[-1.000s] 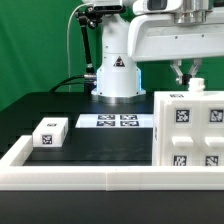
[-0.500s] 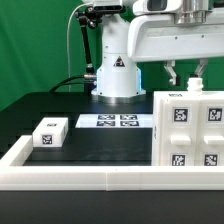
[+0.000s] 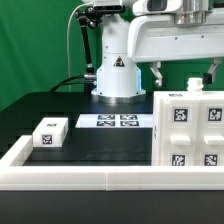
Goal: Assemble cabinet
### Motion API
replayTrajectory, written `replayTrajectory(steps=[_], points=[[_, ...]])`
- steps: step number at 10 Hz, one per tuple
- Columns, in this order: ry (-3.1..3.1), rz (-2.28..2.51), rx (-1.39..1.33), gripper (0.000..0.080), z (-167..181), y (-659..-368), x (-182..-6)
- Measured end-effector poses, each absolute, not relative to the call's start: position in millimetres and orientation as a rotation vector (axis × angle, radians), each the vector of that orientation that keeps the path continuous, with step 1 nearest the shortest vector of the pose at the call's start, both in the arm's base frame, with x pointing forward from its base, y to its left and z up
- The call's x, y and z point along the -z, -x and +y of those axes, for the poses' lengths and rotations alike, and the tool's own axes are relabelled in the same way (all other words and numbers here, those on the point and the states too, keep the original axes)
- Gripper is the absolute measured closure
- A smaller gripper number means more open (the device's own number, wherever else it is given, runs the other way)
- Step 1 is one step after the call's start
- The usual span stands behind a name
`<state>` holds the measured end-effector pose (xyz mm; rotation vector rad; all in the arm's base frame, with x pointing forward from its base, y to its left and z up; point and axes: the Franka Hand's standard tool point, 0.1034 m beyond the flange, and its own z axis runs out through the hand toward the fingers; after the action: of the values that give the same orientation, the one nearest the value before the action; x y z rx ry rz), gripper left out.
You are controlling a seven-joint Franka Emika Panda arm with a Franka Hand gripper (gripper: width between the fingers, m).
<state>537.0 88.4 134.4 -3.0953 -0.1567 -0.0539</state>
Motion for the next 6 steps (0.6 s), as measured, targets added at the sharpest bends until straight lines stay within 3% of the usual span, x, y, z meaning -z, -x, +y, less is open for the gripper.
replayTrajectory(steps=[1,3,6], points=[[3.095,-0.157,0.054,0.0017,88,-537,-134.3],[3.100,-0.153,0.053,0.0005,81,-530,-128.9],[3.119,-0.192,0.005,0.0003,21,-496,-105.1]])
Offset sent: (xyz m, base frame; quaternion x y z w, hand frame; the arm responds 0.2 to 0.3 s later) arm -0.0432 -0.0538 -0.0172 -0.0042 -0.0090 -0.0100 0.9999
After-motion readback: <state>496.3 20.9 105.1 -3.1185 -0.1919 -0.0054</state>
